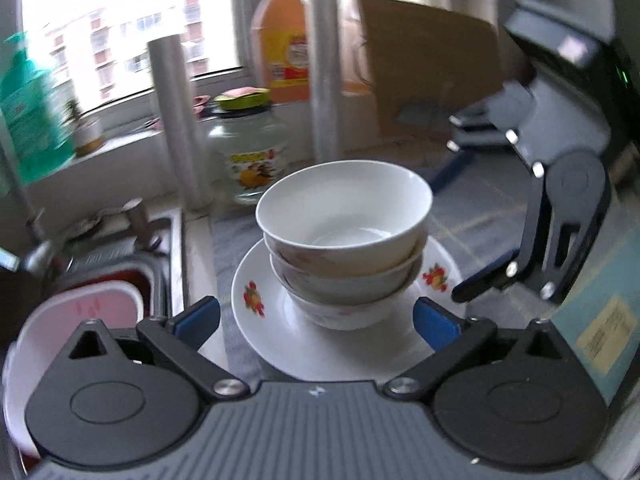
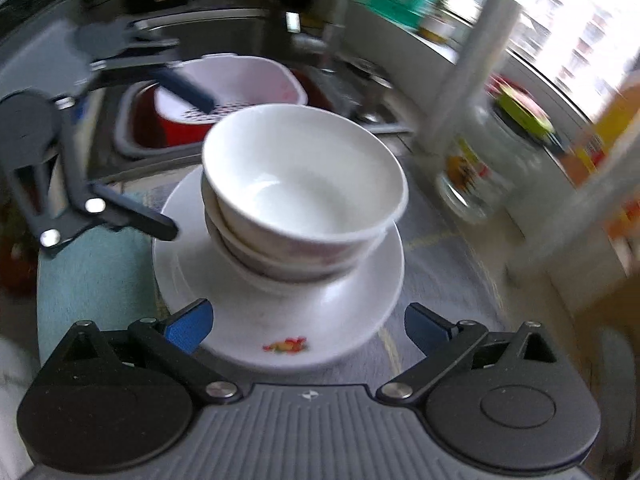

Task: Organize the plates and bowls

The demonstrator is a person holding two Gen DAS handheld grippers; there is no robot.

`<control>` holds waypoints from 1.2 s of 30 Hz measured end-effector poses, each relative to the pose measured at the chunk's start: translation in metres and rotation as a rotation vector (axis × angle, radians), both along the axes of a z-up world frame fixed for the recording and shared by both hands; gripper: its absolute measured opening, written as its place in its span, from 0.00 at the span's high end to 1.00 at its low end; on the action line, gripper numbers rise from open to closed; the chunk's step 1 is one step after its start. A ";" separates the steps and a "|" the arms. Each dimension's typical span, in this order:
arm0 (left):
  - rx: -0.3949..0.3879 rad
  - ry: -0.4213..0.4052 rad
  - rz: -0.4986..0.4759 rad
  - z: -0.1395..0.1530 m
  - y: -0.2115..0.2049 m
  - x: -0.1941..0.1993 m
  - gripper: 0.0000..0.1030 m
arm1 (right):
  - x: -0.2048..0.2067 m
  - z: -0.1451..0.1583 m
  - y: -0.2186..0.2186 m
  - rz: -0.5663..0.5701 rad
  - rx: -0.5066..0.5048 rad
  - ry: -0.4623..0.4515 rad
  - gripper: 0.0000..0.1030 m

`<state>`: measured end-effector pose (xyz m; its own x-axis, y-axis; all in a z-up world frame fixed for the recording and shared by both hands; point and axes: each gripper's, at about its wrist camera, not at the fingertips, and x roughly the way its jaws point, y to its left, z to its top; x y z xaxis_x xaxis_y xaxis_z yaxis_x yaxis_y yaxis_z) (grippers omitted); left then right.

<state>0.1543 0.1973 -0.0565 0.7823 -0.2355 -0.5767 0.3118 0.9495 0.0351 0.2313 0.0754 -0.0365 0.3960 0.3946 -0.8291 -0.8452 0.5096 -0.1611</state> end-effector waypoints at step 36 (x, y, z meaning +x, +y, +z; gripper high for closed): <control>-0.081 0.021 0.554 0.074 -0.082 -0.107 0.01 | -0.113 0.063 -0.071 -0.571 0.233 -0.045 0.00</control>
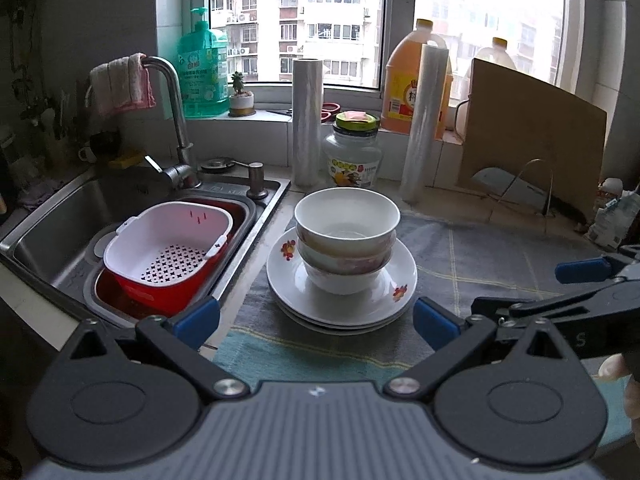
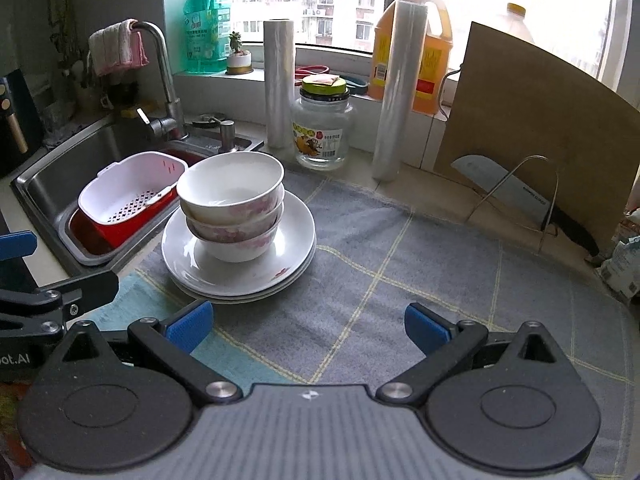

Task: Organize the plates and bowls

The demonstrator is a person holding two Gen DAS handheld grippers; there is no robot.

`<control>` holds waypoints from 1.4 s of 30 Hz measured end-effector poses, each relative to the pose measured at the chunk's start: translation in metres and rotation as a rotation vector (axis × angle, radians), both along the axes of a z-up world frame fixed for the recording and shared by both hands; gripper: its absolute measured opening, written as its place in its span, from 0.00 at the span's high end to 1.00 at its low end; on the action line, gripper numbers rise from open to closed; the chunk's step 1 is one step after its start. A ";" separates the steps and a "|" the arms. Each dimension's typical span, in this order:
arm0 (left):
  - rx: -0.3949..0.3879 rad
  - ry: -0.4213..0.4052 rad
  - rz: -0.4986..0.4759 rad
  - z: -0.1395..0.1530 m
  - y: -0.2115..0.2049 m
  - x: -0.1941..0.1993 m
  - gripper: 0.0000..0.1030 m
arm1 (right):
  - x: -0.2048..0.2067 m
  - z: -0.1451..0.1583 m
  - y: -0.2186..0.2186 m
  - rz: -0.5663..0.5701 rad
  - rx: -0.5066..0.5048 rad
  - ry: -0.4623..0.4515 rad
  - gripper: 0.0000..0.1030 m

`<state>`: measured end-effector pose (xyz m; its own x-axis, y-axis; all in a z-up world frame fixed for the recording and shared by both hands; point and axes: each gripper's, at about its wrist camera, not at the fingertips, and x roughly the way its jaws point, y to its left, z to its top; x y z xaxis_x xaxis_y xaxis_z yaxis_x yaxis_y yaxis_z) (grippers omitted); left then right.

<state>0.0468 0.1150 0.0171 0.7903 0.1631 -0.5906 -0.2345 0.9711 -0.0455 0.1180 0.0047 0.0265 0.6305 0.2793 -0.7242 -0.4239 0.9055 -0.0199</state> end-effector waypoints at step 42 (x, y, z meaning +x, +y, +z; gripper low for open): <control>0.023 0.032 0.002 0.004 0.004 0.004 0.01 | 0.005 0.006 0.006 -0.009 0.015 -0.006 0.00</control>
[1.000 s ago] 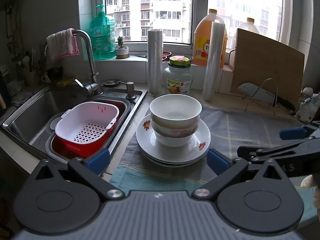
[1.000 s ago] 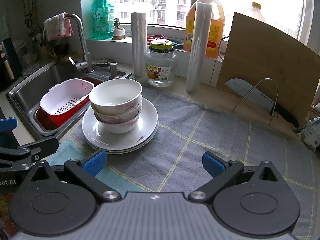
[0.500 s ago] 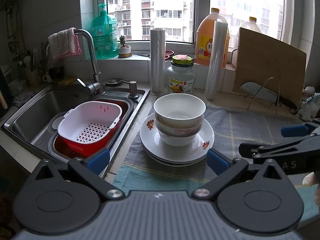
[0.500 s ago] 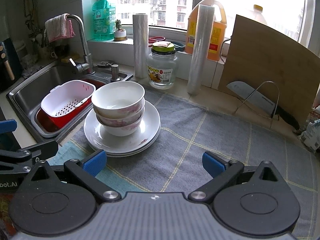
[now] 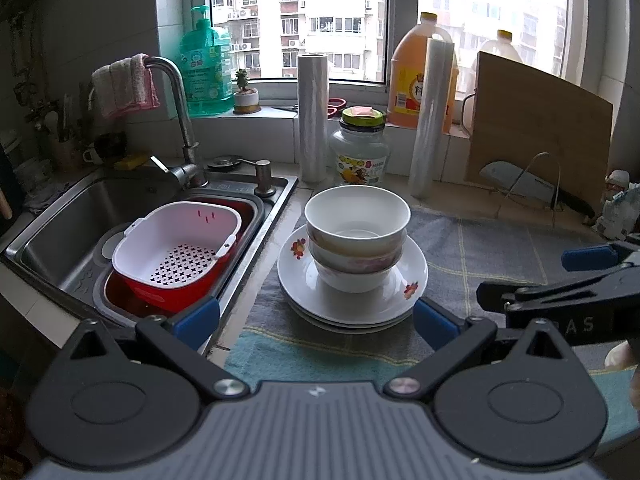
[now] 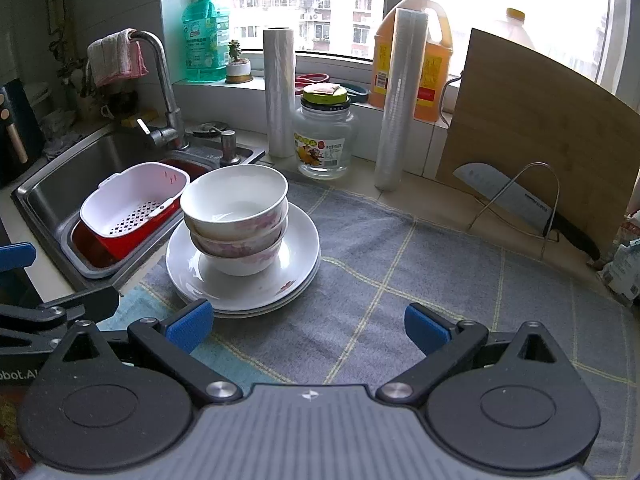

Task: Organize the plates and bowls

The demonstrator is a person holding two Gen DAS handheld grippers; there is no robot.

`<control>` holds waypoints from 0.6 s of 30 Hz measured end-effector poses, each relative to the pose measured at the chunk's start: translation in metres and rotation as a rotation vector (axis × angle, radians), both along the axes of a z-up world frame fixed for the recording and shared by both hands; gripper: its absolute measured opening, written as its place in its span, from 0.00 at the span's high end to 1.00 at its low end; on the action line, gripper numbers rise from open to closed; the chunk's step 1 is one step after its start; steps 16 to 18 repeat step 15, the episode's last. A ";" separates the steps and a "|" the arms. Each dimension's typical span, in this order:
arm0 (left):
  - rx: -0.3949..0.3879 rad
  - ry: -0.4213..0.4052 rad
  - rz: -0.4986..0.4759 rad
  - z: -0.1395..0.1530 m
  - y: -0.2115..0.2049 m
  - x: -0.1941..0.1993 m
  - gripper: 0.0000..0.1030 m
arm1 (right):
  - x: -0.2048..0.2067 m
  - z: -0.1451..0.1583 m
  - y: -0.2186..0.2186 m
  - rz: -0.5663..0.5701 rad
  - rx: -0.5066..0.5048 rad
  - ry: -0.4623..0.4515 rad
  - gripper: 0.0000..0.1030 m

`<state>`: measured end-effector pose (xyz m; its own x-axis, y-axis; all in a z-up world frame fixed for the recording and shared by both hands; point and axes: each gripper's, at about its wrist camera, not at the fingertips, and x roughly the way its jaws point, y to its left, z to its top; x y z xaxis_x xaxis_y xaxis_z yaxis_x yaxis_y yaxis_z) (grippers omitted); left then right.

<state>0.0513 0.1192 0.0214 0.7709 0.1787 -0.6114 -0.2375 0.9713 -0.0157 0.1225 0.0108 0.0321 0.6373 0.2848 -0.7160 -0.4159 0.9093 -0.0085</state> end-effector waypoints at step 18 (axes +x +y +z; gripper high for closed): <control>0.003 0.000 -0.004 0.000 -0.002 0.004 0.01 | 0.002 -0.001 -0.003 -0.007 0.004 0.000 0.00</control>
